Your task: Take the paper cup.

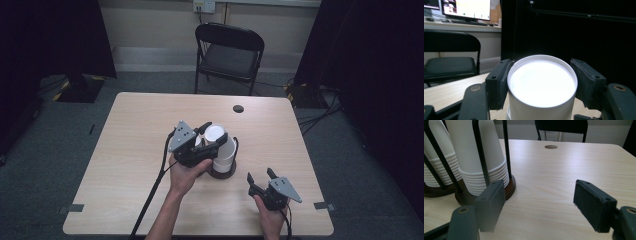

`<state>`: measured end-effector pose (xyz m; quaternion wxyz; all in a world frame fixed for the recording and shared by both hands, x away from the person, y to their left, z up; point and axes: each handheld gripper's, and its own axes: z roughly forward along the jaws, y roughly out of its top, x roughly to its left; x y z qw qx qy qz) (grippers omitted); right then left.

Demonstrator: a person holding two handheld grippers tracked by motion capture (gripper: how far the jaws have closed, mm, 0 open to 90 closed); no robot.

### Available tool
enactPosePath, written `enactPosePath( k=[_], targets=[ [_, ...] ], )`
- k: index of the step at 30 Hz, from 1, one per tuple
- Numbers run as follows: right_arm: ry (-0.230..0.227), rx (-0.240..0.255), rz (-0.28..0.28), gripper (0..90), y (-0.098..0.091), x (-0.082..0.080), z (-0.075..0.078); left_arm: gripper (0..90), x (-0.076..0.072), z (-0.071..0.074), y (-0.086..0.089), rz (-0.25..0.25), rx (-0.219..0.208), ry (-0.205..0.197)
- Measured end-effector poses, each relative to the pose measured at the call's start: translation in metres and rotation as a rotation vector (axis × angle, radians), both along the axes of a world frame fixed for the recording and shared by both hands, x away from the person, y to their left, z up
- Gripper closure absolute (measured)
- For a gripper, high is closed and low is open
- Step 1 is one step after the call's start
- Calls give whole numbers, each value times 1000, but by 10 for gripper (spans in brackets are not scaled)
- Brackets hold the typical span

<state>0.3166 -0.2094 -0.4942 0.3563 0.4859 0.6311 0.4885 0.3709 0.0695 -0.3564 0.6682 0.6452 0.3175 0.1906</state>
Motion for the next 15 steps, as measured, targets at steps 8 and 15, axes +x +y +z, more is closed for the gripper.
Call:
enactPosePath(
  k=[8, 15],
  targets=[
    [5, 0, 3, 247, 0, 0, 0, 352, -6, -7, 12, -23, -33, 48],
    [6, -5, 12, 262, 0, 0, 0, 352, -14, -15, 25, -5, -61, 94]
  ],
)
